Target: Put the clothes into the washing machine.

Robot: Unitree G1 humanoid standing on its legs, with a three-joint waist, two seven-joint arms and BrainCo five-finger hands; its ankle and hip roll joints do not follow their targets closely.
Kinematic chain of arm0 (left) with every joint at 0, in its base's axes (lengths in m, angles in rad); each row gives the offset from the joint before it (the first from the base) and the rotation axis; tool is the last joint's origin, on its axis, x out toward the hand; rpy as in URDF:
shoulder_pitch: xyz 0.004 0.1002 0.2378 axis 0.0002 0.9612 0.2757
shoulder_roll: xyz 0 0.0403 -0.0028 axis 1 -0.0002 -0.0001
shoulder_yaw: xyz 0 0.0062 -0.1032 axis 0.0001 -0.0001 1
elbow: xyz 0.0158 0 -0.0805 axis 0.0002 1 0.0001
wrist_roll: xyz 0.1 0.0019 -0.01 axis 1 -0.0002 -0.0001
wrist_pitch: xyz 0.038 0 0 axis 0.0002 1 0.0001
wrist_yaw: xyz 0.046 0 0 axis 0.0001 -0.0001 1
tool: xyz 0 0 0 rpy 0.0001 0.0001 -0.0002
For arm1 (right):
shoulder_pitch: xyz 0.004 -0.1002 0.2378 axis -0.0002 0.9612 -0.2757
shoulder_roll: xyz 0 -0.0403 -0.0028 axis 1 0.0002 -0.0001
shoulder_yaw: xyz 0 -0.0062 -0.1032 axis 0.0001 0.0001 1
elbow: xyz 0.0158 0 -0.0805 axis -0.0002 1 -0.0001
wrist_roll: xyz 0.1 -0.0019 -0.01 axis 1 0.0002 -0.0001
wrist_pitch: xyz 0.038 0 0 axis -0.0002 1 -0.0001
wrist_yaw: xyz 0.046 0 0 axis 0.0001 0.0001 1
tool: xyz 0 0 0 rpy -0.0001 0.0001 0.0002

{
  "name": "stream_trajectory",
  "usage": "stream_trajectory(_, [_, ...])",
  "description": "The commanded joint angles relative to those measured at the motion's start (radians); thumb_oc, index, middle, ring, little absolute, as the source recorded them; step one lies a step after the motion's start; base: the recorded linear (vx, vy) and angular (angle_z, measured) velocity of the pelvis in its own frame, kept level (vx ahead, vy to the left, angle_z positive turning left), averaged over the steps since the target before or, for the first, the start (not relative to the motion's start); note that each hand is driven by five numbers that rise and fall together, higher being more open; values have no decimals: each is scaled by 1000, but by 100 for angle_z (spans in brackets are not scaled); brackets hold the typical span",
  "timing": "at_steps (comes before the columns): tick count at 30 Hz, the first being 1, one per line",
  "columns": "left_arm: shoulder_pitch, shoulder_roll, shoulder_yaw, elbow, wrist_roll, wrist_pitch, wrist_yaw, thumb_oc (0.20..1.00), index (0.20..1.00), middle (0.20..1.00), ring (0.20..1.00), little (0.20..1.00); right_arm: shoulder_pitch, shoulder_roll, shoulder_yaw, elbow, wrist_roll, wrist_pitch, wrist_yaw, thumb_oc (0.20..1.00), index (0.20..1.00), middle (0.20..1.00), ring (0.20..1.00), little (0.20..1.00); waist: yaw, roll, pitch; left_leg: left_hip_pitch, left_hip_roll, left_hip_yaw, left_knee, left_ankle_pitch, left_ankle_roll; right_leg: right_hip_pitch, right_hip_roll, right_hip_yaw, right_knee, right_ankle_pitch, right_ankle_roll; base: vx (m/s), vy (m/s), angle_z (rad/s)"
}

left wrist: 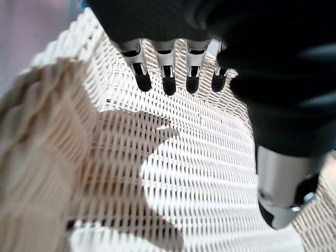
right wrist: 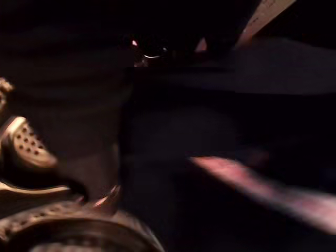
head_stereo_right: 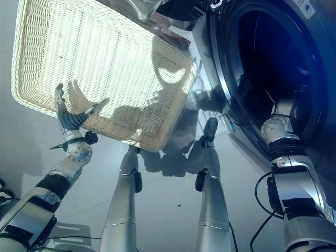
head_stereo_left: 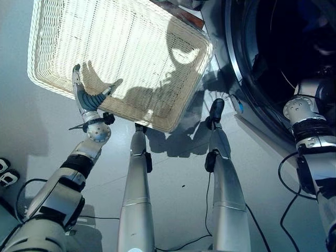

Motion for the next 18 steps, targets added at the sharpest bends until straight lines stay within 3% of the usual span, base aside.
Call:
stream_trajectory(1, [5, 27, 54, 18, -8, -21, -3, 1000, 1000, 1000, 1000, 1000, -52, -375, 3, -18, -126, 36, 19, 1000, 1000, 1000, 1000, 1000, -22, -37, -16, 63, -43, -42, -38, -8, 71, 58, 18, -45, 105, -69, 85, 19, -28, 4])
stream_trajectory(2, [1, 24, 46, 23, -9, -19, -4, 1000, 1000, 1000, 1000, 1000, -59, -373, 21, -2, -158, 79, 9, 1000, 1000, 1000, 1000, 1000, -18, -33, -16, 63, -50, -46, -39, -8, 74, 58, 18, -45, 104, -69, 83, 22, -24, 4])
stream_trajectory(3, [0, 16, 39, 20, -6, -19, -2, 1000, 1000, 1000, 1000, 1000, -66, -369, 62, 23, -284, 200, -16, 1000, 1000, 1000, 1000, 1000, -12, -27, -16, 57, -56, -48, -36, -7, 76, 52, 18, -44, 108, -69, 82, 20, -19, 4])
stream_trajectory(4, [1, 15, 39, 17, -6, -17, -1, 1000, 1000, 1000, 1000, 1000, -70, -365, 77, 18, -314, 236, -21, 1000, 1000, 1000, 1000, 1000, -12, -25, -16, 55, -58, -49, -35, -7, 77, 50, 17, -44, 108, -69, 82, 0, 0, 0])
stream_trajectory(5, [-2, 13, 32, 8, -3, -10, 0, 1000, 1000, 1000, 1000, 1000, -82, -360, 128, 11, -401, 361, -44, 1000, 1000, 1000, 1000, 1000, -7, -24, -16, 50, -65, -52, -31, -7, 80, 45, 17, -44, 109, -67, 81, 0, 0, 0])
stream_trajectory(8, [-10, 11, 22, -3, -1, 2, -1, 1000, 1000, 1000, 1000, 1000, -128, -351, 255, 68, -477, 517, -18, 1000, 1000, 1000, 1000, 1000, 3, -22, -16, 38, -69, -53, -19, -9, 87, 37, 15, -50, 114, -67, 78, 5, -15, 0])
stream_trajectory(11, [-30, 5, 4, 4, -3, -1, -6, 1000, 1000, 1000, 1000, 1000, -156, -330, 306, 119, -547, 548, -17, 1000, 1000, 1000, 1000, 1000, 9, -13, -16, 28, -73, -54, -12, -11, 93, 28, 13, -56, 122, -69, 78, 11, -38, 2])
stream_trajectory(14, [-51, -15, -22, -3, 12, 3, 11, 1000, 1000, 1000, 1000, 1000, -174, -289, 375, 59, -817, 657, -127, 1000, 1000, 1000, 1000, 1000, 16, 4, -16, 15, -84, -51, -12, -12, 101, 15, 5, -59, 124, -67, 82, 0, -13, 2])
stream_trajectory(18, [-58, -23, -27, -8, 11, 2, 17, 1000, 1000, 1000, 1000, 1000, -179, -269, 409, -12, -901, 707, -184, 1000, 1000, 1000, 1000, 1000, 15, 12, -16, 8, -86, -47, -11, -15, 102, 6, 1, -58, 125, -69, 84, -3, 0, 2])
